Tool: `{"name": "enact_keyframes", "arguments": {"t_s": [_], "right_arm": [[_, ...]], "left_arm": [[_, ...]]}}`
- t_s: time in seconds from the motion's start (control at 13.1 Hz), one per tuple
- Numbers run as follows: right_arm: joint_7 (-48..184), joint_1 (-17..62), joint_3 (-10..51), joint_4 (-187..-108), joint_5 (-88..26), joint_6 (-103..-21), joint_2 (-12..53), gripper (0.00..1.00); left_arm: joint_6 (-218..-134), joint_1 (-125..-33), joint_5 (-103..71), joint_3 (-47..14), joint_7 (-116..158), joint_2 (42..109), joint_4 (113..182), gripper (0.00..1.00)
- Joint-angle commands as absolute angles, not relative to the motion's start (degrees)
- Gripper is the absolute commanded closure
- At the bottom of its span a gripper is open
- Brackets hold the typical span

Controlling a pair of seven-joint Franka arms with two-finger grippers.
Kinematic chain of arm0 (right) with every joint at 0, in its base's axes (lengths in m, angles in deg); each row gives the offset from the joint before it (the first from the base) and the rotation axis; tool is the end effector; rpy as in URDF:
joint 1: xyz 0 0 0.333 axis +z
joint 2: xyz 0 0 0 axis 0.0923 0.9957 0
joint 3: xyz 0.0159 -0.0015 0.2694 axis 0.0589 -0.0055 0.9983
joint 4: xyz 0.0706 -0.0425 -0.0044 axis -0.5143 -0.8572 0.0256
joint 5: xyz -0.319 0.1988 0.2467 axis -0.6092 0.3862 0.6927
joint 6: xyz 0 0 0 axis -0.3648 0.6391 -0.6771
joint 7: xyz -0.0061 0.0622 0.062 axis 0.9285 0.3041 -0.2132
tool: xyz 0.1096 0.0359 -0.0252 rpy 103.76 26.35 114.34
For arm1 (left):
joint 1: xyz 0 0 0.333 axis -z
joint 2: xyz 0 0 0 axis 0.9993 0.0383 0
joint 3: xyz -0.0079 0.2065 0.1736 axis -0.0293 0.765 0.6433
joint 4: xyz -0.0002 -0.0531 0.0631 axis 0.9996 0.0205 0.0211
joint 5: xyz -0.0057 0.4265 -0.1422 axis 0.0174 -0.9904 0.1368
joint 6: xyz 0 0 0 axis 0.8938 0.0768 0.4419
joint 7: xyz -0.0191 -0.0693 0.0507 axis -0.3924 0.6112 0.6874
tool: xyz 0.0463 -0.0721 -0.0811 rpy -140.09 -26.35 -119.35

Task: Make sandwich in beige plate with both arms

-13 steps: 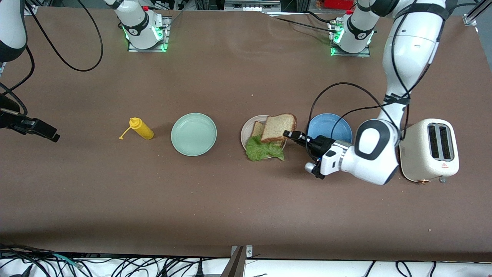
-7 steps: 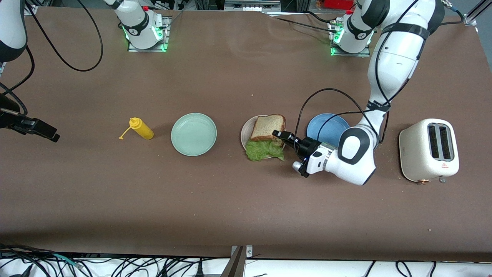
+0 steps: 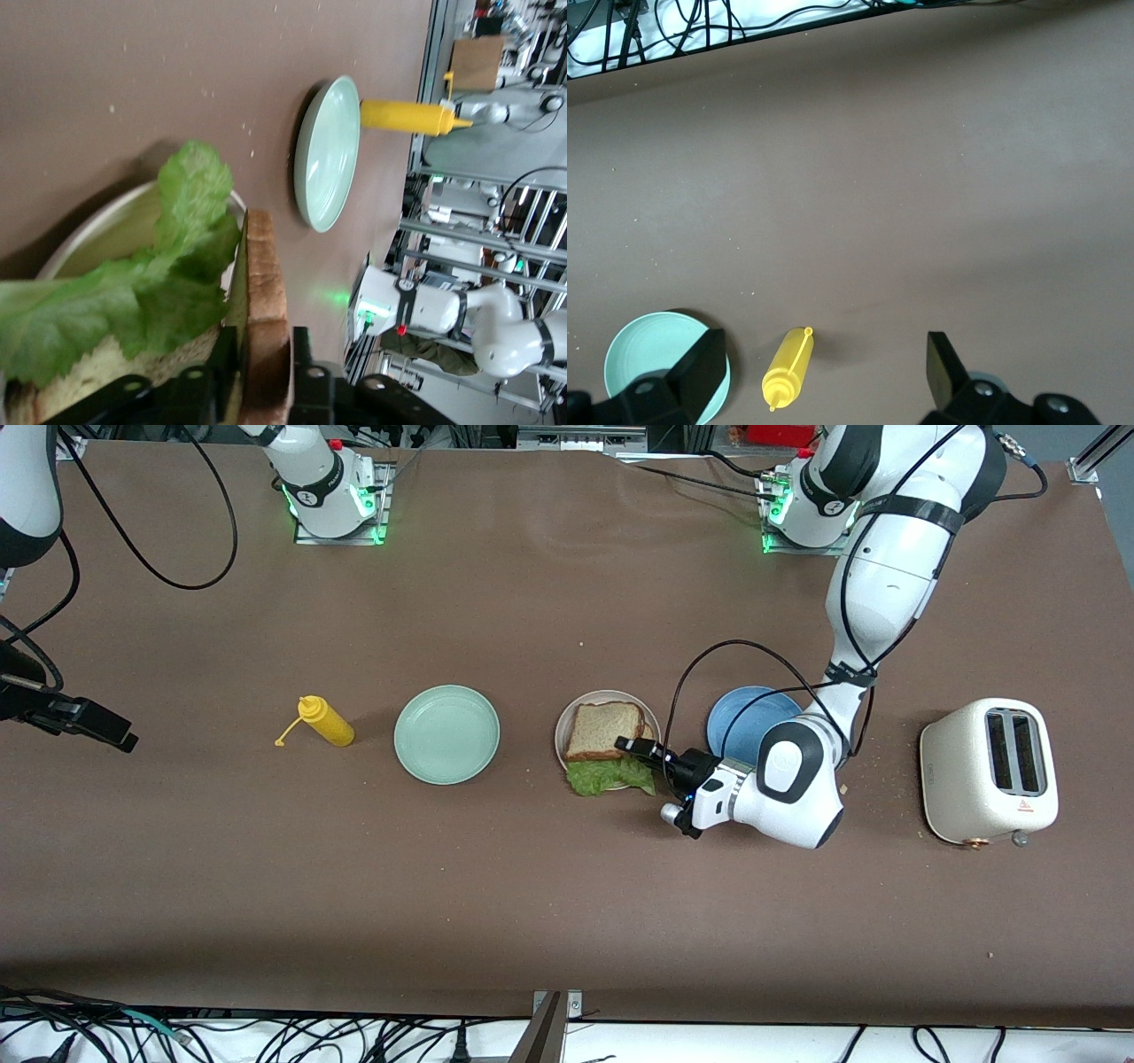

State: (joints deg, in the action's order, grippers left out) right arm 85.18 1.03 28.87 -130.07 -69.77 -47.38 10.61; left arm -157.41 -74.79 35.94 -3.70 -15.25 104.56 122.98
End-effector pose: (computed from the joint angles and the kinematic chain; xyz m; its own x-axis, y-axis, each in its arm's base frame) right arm 0.6922 -0.0202 0.5114 0.9689 -0.2238 0.1057 -0.2249 -0.9744 -0.0014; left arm 0.6522 -0.3002 0.1073 0.9023 -0.4051 -0.1474 -0.0409 -0.4208 0.9063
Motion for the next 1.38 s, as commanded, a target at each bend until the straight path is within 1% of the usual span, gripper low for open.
{"name": "enact_keyframes", "arguments": {"t_s": [0.0, 0.15, 0.38, 0.84, 1.0, 1.3], "right_arm": [[85.10, 0.64, 29.22, -129.97, -70.54, -47.30, 10.50, 0.00], [85.10, 0.64, 29.22, -129.97, -70.54, -47.30, 10.50, 0.00], [85.10, 0.64, 29.31, -129.97, -70.54, -47.30, 10.50, 0.00], [85.19, 0.64, 29.31, -129.97, -70.54, -47.38, 10.50, 0.00], [85.19, 0.64, 29.22, -129.97, -70.54, -47.38, 10.50, 0.00], [85.19, 0.64, 29.31, -130.05, -70.54, -47.30, 10.50, 0.00]], "left_arm": [[-160.03, -73.49, 40.47, -3.08, -15.55, 105.07, 122.53, 0.00], [-161.88, -73.48, 40.04, -2.90, -15.55, 105.16, 122.53, 0.00], [-161.88, -74.18, 39.94, -2.38, -15.46, 105.16, 122.62, 0.00], [-161.53, -74.45, 37.76, 5.26, -13.71, 103.84, 122.18, 0.00], [-161.18, -74.88, 33.55, 8.95, -10.91, 101.74, 121.74, 0.00], [-161.09, -76.11, 23.01, 13.08, -4.41, 97.08, 121.74, 0.00]]}}
